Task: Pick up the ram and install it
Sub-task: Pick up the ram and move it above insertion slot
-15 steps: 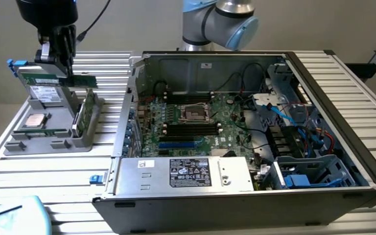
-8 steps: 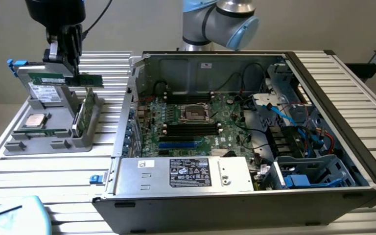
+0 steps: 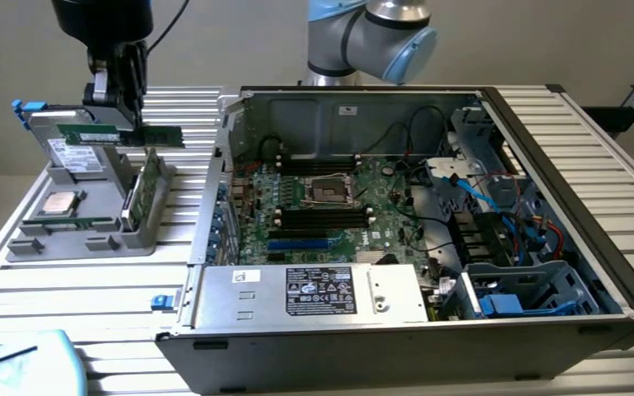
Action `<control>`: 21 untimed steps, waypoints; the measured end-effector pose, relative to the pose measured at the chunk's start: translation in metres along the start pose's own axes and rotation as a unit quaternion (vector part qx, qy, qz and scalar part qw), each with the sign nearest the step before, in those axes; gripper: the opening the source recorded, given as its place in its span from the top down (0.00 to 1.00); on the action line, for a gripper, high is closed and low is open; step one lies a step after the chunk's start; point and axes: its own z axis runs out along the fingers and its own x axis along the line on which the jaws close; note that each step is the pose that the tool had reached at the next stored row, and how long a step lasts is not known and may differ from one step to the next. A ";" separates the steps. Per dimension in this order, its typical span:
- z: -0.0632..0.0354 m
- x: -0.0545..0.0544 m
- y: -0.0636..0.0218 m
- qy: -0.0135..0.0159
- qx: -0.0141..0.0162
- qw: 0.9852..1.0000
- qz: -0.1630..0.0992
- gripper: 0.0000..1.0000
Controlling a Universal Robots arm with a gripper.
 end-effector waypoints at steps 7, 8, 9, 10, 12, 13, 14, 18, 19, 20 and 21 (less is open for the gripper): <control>-0.0017 0.003 -0.0121 0.000 0.005 1.000 0.000 0.86; -0.0021 0.003 -0.0144 0.000 0.005 1.000 0.000 0.86; -0.0025 0.004 -0.0171 0.000 0.006 1.000 0.000 0.86; -0.0028 0.004 -0.0198 0.000 0.006 1.000 0.000 0.86; -0.0037 0.006 -0.0251 0.000 0.006 1.000 0.000 0.86; -0.0041 0.006 -0.0275 0.000 0.006 1.000 0.000 0.86; -0.0045 0.007 -0.0305 0.000 0.006 1.000 0.000 0.86; -0.0064 0.010 -0.0419 0.000 0.007 1.000 0.000 0.86; -0.0070 0.011 -0.0448 0.000 0.007 1.000 0.000 0.86; -0.0074 0.011 -0.0475 0.000 0.007 1.000 0.000 0.86; -0.0079 0.012 -0.0504 0.000 0.007 1.000 0.000 0.86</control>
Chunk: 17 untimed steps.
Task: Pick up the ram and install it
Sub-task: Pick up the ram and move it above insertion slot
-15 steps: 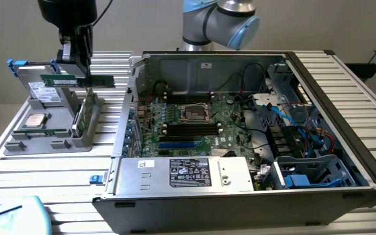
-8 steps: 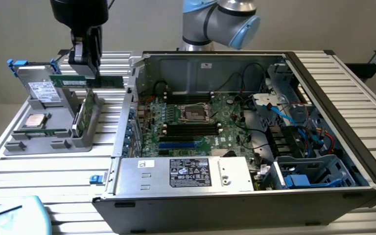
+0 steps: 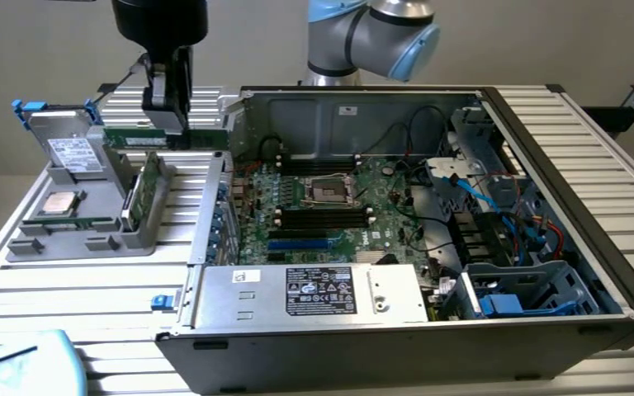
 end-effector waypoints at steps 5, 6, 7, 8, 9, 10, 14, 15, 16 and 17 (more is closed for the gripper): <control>-0.0023 0.003 -0.0150 0.000 0.001 1.000 0.000 0.86; -0.0028 0.004 -0.0184 0.000 0.001 1.000 0.000 0.86; -0.0033 0.005 -0.0218 0.000 0.001 1.000 0.000 0.86; -0.0037 0.005 -0.0252 0.000 0.001 1.000 0.000 0.86; -0.0042 0.006 -0.0291 0.000 0.001 1.000 0.000 0.86; -0.0047 0.006 -0.0329 0.000 0.001 1.000 0.000 0.86; -0.0067 0.008 -0.0482 0.000 0.001 1.000 0.000 0.86; -0.0072 0.009 -0.0520 0.000 0.002 1.000 0.000 0.86; -0.0077 0.010 -0.0558 0.000 0.002 1.000 0.000 0.86; -0.0082 0.010 -0.0597 0.000 0.002 1.000 0.000 0.86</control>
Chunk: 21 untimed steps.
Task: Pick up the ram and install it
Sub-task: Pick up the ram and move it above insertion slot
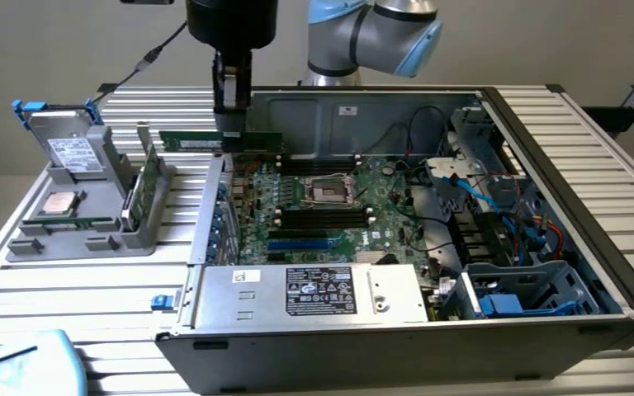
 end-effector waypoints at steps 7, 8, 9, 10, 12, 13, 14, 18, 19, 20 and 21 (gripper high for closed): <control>-0.0037 0.002 -0.0293 0.000 0.000 1.000 0.000 0.86; -0.0043 0.003 -0.0338 0.001 0.000 1.000 0.000 0.86; -0.0047 0.003 -0.0383 0.001 0.000 1.000 0.000 0.86; -0.0050 0.003 -0.0428 0.002 0.000 1.000 0.000 0.86; -0.0052 0.004 -0.0520 0.004 0.000 1.000 0.000 0.86; -0.0051 0.004 -0.0565 0.005 0.000 1.000 0.001 0.86; -0.0047 0.004 -0.0612 0.006 0.000 1.000 0.001 0.86; -0.0021 0.005 -0.0799 0.009 0.000 1.000 0.001 0.86; -0.0009 0.004 -0.0846 0.009 0.000 1.000 0.001 0.86; 0.0003 0.004 -0.0893 0.010 0.000 1.000 0.001 0.86; 0.0015 0.003 -0.0940 0.010 0.000 1.000 0.001 0.86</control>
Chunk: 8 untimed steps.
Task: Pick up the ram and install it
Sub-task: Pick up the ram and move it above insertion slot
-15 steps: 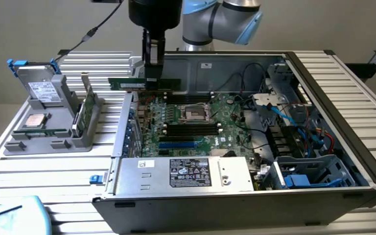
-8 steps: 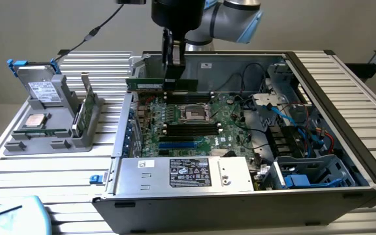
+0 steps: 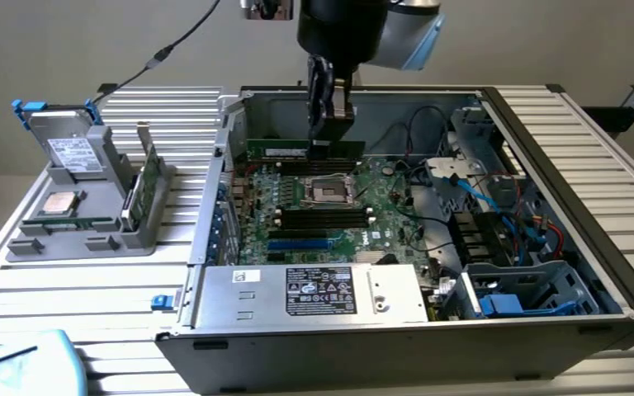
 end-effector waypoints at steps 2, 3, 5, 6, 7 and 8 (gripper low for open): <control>0.0024 -0.002 -0.0098 0.000 0.000 1.000 0.000 0.86; 0.0036 -0.003 -0.0145 0.000 0.000 1.000 0.000 0.86; 0.0059 -0.008 -0.0238 0.000 0.000 1.000 0.000 0.86; 0.0071 -0.011 -0.0277 0.000 0.000 1.000 0.000 0.86; 0.0085 -0.015 -0.0306 0.000 0.000 1.000 0.000 0.86; 0.0099 -0.019 -0.0325 0.000 0.000 1.000 0.000 0.86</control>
